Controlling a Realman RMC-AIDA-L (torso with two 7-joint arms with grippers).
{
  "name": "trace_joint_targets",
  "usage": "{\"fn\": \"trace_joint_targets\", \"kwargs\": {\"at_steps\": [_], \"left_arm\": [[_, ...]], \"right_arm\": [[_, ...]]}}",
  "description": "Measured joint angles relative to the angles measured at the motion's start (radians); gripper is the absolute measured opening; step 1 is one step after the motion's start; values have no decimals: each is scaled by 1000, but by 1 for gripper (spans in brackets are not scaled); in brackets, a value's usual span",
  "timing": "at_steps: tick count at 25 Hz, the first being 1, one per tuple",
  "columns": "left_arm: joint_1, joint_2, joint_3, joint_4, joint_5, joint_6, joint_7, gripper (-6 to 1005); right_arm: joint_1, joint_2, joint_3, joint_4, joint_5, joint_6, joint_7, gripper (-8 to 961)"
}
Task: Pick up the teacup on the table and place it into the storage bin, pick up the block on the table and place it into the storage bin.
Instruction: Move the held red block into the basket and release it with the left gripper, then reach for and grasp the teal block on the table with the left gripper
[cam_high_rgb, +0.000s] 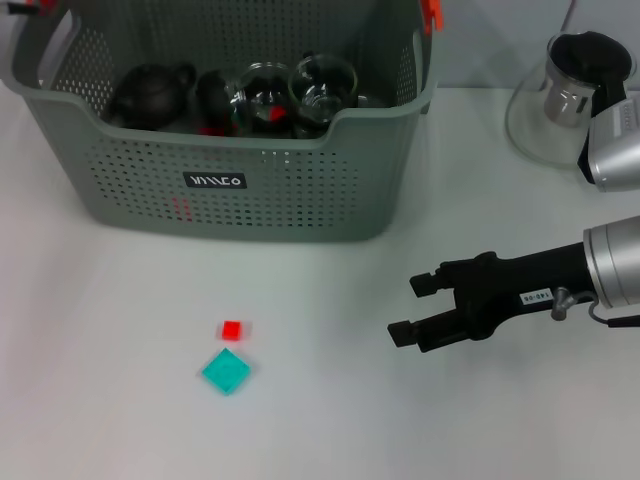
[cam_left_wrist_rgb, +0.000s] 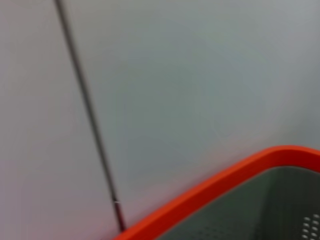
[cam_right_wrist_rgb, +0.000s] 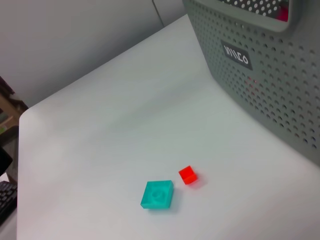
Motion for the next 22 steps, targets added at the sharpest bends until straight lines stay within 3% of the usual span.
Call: {"fn": "trace_joint_targets", "kwargs": {"at_steps": [5,8,10,15,18,22], "left_arm": [[36,-1,-3,162,7,123,-44,877],[78,-11,-8,318,-36,311,-40,877],[126,-28,-6,431,-105,465,26,877],[247,-108,13,620,-185,738,240,877],[320,-144,71,690,-177,822,310,876],[411,-164,220,760,-132,844,348,876]], "right_arm": [[-4,0,2,1,0,1,-6,944],[-6,0,3,1,0,2,-6,944],[-6,0,5,3,0,4,-8,944],[-8,0,9,15,0,10,-17,945],[-7,0,10,16,0,11,-18,945],[-7,0,11,16,0,15,-18,944]]}}
